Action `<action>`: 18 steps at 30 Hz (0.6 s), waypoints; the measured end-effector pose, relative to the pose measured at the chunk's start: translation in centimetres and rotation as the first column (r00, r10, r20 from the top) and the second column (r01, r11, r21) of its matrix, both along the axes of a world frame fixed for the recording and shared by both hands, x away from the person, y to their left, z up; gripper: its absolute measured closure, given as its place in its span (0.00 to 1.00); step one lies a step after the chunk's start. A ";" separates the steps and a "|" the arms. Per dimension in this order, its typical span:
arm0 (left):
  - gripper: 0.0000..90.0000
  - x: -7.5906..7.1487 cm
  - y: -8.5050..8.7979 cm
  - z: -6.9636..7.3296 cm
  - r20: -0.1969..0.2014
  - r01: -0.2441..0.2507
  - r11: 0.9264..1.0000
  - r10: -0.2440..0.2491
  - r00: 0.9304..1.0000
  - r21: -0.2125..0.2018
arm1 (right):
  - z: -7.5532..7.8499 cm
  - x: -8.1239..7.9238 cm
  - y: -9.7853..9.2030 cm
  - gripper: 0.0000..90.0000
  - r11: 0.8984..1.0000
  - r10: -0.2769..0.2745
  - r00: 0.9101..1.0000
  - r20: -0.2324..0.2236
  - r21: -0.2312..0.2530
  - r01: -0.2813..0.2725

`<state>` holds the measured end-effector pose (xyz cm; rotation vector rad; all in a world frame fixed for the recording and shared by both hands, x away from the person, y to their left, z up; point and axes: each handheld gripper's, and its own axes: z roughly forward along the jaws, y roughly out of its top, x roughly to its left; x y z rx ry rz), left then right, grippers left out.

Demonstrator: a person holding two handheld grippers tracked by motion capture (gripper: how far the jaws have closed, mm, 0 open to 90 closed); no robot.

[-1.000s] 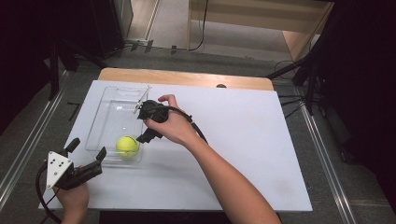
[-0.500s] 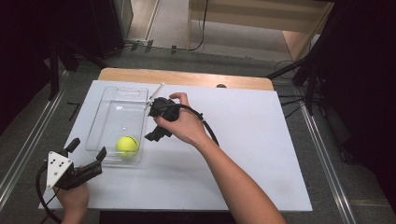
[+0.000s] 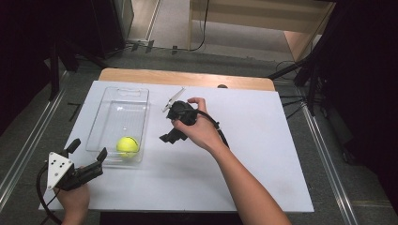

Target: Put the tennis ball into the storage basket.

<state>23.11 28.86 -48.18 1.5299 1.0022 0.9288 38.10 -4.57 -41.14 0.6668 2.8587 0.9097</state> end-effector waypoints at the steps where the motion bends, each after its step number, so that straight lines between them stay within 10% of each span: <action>1: 0.13 0.0 0.0 0.0 0.001 0.000 1.000 0.000 1.000 -0.002 | 0.0 -0.1 -0.3 0.00 1.000 -0.013 1.000 -0.004 0.001 0.013; 18: 0.13 0.0 -0.1 0.0 0.001 0.000 1.000 0.000 1.000 0.002 | -0.7 -1.7 -5.0 0.00 0.993 -0.106 0.994 0.019 0.063 0.104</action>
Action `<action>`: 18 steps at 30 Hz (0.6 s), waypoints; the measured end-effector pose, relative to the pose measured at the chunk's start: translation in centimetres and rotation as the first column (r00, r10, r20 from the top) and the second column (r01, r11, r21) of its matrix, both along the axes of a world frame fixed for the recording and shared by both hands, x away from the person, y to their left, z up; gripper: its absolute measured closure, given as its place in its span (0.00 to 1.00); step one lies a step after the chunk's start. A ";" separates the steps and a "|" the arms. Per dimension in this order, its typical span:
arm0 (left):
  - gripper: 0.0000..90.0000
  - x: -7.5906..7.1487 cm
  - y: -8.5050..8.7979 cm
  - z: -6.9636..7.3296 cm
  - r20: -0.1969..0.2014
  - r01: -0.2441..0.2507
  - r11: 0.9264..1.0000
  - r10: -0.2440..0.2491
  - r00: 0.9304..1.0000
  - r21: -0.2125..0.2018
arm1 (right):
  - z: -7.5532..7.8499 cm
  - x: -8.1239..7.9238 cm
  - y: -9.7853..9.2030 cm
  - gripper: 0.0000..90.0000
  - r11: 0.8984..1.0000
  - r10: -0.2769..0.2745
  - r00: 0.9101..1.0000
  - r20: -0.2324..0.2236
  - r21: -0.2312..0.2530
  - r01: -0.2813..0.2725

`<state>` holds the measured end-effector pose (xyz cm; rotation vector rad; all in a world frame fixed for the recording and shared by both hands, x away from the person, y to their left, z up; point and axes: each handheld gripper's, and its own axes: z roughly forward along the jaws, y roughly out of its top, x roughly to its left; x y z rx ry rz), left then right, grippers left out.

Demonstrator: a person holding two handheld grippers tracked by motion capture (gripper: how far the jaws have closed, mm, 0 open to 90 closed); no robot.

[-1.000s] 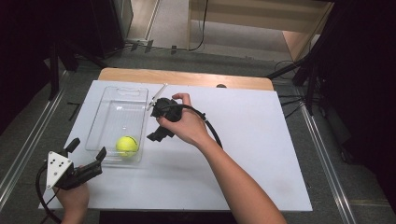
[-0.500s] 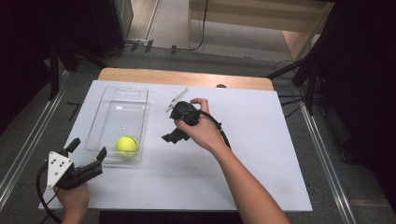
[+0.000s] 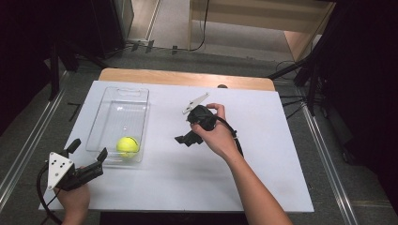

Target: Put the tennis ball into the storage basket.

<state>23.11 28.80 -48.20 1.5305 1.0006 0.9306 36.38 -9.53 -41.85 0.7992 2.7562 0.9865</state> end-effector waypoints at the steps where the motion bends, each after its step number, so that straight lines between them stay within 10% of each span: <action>1: 0.13 0.0 0.0 0.0 0.001 0.002 1.000 -0.002 1.000 0.000 | 0.0 -0.1 -0.2 0.00 1.000 -0.003 1.000 0.004 0.003 0.003; 18: 0.13 0.0 -0.1 0.0 0.001 0.003 1.000 -0.003 1.000 0.002 | -1.3 -2.0 -4.3 0.00 0.996 -0.089 0.996 0.014 0.034 0.088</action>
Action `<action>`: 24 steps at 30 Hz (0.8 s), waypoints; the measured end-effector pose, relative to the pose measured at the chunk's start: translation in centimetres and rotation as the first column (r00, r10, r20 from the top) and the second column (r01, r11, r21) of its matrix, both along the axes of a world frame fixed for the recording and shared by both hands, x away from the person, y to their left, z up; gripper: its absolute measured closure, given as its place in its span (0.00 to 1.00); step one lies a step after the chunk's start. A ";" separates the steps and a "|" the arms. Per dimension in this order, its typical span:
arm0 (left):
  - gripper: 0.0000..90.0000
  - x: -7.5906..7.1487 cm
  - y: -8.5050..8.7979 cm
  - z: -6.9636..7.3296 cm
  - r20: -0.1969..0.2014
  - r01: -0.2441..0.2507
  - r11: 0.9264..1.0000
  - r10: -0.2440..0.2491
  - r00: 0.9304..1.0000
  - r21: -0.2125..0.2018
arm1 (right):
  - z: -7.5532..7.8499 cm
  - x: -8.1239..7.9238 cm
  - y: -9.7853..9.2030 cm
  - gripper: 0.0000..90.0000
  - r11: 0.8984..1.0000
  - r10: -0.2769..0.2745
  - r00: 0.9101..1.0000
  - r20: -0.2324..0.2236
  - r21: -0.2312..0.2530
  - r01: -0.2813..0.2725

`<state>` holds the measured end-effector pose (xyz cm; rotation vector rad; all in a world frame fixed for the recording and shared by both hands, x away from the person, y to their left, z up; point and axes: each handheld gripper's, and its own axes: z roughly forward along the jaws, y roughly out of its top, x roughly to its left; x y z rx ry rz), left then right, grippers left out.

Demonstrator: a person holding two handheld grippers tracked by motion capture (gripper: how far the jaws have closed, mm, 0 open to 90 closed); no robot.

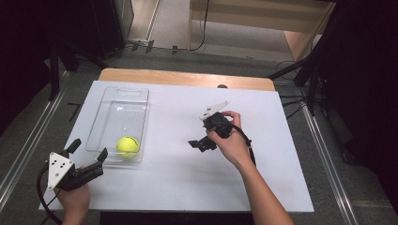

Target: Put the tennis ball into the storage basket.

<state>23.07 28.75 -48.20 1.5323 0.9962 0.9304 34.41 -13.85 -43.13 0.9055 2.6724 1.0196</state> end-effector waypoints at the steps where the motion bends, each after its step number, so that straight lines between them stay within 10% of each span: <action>1: 0.13 0.0 0.0 0.0 0.001 -0.001 1.000 0.001 1.000 0.000 | -0.1 -0.1 -0.3 0.00 1.000 -0.007 1.000 0.004 0.002 0.007; 24: 0.13 0.0 0.0 0.0 -0.002 -0.004 1.000 0.004 1.000 0.002 | -2.1 -2.9 -6.1 0.00 0.988 -0.138 0.990 0.023 0.077 0.136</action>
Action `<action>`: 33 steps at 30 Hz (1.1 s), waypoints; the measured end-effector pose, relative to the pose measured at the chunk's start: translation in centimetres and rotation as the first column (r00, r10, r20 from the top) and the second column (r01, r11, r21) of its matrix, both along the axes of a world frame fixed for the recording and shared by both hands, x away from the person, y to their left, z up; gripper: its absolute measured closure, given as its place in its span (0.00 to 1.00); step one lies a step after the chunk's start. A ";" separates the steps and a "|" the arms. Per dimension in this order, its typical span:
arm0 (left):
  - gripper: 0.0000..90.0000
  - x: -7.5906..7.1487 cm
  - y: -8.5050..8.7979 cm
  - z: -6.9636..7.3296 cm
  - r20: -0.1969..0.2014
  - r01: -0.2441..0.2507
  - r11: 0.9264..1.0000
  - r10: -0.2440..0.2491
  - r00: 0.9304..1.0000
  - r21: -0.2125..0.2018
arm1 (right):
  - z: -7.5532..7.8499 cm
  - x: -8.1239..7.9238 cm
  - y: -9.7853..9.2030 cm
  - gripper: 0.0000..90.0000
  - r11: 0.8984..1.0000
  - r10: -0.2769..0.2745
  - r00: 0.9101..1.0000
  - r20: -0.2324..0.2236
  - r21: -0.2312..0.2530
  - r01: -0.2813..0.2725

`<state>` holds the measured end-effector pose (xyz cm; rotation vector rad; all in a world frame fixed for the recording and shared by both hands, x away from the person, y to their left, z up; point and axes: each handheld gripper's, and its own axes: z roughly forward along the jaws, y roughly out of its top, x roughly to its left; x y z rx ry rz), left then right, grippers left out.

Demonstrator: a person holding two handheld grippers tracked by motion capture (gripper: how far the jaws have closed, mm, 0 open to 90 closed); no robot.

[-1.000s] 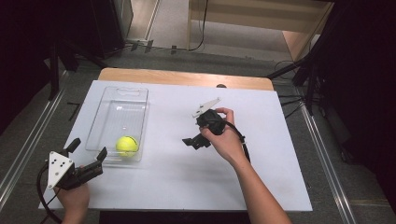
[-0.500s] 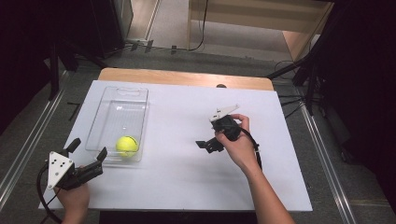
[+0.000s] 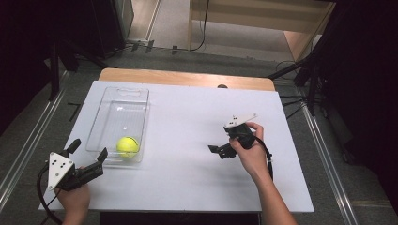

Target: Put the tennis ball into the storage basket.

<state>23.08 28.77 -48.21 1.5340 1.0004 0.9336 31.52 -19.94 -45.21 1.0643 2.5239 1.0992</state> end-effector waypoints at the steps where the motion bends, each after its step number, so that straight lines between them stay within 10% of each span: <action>1: 0.13 0.0 0.0 0.0 0.000 0.000 1.000 0.000 1.000 0.000 | -0.1 -0.1 -0.2 0.00 1.000 -0.006 1.000 0.005 0.001 0.006; 33: 0.13 0.0 -0.1 0.0 -0.002 -0.002 1.000 0.002 1.000 0.010 | -3.5 -4.6 -7.2 0.00 0.978 -0.173 0.981 0.087 0.133 0.161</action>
